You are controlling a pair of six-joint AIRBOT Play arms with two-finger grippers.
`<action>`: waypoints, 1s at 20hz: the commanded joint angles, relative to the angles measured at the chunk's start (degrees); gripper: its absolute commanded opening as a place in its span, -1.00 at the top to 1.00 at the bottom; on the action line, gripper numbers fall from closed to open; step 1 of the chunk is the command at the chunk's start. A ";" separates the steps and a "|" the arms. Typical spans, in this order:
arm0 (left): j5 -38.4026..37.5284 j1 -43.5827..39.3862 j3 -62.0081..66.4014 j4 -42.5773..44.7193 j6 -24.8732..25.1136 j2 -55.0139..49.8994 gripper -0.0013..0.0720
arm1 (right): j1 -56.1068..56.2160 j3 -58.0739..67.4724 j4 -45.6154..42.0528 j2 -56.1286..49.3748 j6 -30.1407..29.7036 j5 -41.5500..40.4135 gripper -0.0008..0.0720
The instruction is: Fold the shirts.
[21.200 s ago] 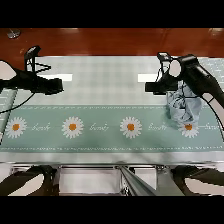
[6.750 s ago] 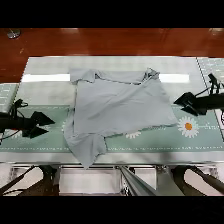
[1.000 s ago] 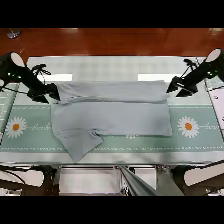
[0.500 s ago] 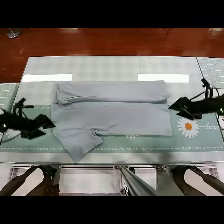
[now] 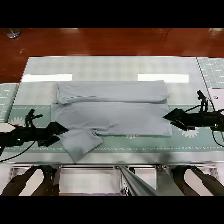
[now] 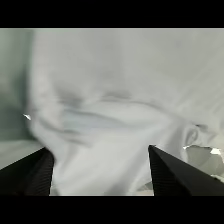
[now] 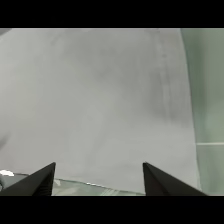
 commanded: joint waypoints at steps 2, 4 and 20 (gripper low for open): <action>7.74 -9.88 -2.97 -2.91 0.00 -0.07 -0.72 | -3.89 -0.13 -14.08 0.26 7.15 1.33 -0.74; 7.13 -10.95 -2.78 -3.15 2.01 -0.02 0.89 | -7.67 -0.20 -22.03 0.26 10.45 5.68 -0.74; 6.64 -10.84 -1.51 -4.68 3.87 -0.02 0.91 | -5.49 -4.04 7.85 -15.45 -0.20 -1.57 -0.58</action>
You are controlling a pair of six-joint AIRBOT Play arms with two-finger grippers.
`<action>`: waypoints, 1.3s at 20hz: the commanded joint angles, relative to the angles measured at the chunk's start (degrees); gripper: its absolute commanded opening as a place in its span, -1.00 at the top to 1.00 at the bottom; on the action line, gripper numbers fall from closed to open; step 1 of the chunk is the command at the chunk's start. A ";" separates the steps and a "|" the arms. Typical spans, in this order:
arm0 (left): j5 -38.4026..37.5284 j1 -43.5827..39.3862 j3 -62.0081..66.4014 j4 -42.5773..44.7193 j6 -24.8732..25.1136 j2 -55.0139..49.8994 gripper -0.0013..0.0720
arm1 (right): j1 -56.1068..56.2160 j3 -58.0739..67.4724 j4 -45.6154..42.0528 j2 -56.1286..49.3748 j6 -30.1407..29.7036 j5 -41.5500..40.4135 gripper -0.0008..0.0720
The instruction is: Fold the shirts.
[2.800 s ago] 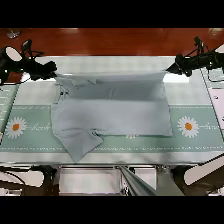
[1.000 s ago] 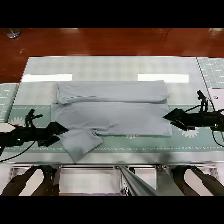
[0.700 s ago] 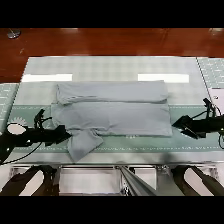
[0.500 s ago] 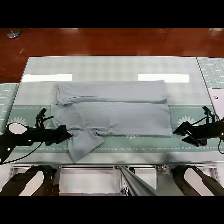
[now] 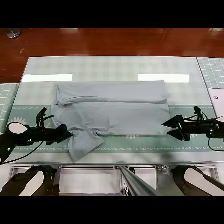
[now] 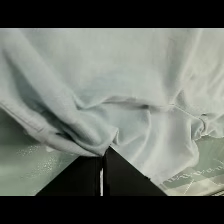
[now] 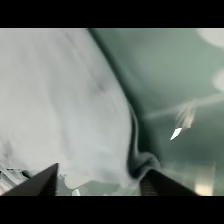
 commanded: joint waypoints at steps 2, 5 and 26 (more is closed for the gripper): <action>0.09 -0.02 0.72 -0.07 0.02 0.07 0.90 | 6.29 4.28 3.87 -4.55 -4.28 -2.27 0.86; -2.67 1.88 6.03 0.00 2.38 0.07 0.90 | 9.38 12.41 3.15 -4.57 -3.98 -0.04 0.88; -14.05 1.20 70.53 0.83 -1.81 -54.03 -0.12 | 18.73 57.92 1.51 -37.13 10.25 -8.61 -0.06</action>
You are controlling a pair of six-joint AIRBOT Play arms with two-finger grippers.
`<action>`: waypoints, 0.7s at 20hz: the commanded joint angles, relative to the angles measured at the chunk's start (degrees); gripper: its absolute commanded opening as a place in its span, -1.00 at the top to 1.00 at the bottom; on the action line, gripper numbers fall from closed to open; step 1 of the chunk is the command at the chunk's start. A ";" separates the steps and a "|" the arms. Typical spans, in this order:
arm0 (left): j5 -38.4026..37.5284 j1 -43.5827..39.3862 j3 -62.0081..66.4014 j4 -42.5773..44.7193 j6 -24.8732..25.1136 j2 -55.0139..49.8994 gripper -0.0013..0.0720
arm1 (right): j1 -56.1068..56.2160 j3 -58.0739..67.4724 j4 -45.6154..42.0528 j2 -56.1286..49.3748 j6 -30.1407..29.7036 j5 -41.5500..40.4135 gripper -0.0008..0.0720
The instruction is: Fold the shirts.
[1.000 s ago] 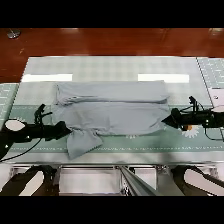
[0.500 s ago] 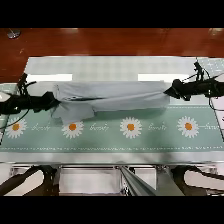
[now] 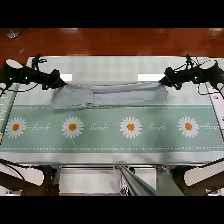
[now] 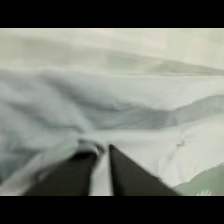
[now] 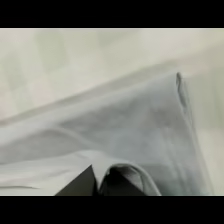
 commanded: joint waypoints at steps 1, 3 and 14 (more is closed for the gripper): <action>-6.45 -0.11 5.40 0.52 -2.14 -5.40 -0.93 | 0.31 3.41 1.68 -3.13 -0.55 0.35 -0.76; -11.52 2.51 7.58 5.88 -4.96 -4.94 -0.95 | -1.95 5.92 -0.09 -2.75 -2.40 4.42 -0.73; 18.43 6.64 -32.65 10.80 -5.66 37.66 -0.95 | -8.24 0.22 -4.70 -3.02 -3.50 14.91 -0.72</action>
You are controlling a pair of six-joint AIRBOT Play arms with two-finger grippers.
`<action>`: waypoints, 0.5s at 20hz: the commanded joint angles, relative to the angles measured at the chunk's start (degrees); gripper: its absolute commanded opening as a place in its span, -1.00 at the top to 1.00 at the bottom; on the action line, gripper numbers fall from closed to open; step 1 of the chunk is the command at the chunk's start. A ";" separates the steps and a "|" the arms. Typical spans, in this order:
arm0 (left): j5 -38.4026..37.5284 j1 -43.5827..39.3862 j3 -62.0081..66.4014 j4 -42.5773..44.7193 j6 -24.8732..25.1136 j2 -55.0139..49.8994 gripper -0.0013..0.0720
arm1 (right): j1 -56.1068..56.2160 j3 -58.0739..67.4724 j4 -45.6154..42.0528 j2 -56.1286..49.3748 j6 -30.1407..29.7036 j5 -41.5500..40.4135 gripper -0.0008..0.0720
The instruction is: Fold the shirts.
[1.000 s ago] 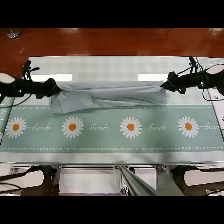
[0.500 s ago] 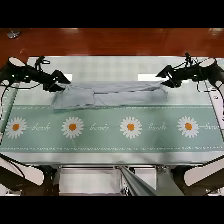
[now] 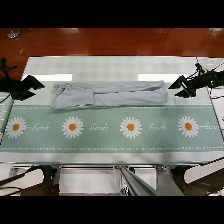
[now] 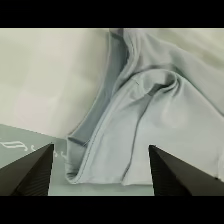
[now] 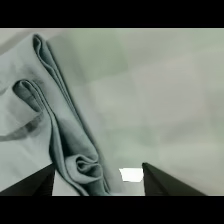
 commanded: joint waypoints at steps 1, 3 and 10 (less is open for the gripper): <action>10.25 -3.91 -16.02 -5.57 3.28 14.62 -0.95 | 2.05 -1.51 6.45 -1.79 -2.62 0.13 -0.72; 8.26 -8.17 -18.86 -8.24 3.50 17.29 -0.95 | 4.98 -1.51 8.57 -3.15 -2.60 -0.72 -0.72; 7.39 -22.10 -15.17 -14.29 6.84 13.62 0.91 | 10.08 1.31 6.54 0.24 -1.62 3.45 0.88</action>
